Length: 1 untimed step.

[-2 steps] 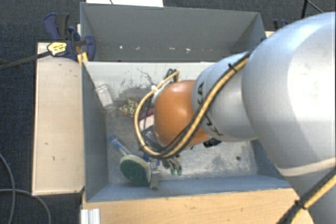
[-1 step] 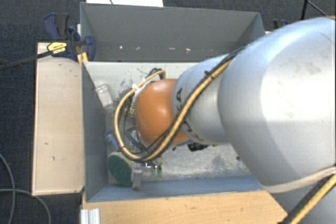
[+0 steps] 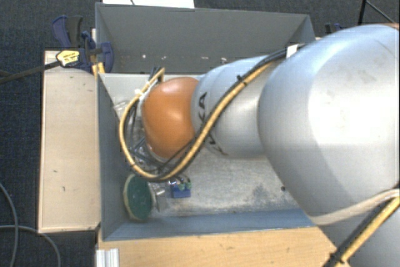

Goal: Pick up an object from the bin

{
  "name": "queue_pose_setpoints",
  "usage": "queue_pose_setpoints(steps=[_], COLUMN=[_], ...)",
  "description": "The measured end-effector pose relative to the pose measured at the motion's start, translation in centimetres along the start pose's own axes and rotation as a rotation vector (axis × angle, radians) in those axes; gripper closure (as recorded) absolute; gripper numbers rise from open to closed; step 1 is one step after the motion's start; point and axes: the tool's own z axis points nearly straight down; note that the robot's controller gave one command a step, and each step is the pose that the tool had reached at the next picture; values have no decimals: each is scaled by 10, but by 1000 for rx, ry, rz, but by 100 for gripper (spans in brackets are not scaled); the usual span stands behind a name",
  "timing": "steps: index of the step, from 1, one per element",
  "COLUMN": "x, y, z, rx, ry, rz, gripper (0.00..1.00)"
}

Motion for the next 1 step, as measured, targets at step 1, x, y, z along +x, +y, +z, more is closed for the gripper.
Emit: queue_pose_setpoints(steps=[1], x=[-2], y=[-1], z=[-4], rx=[0], ry=[-7], rz=[7], gripper=[100])
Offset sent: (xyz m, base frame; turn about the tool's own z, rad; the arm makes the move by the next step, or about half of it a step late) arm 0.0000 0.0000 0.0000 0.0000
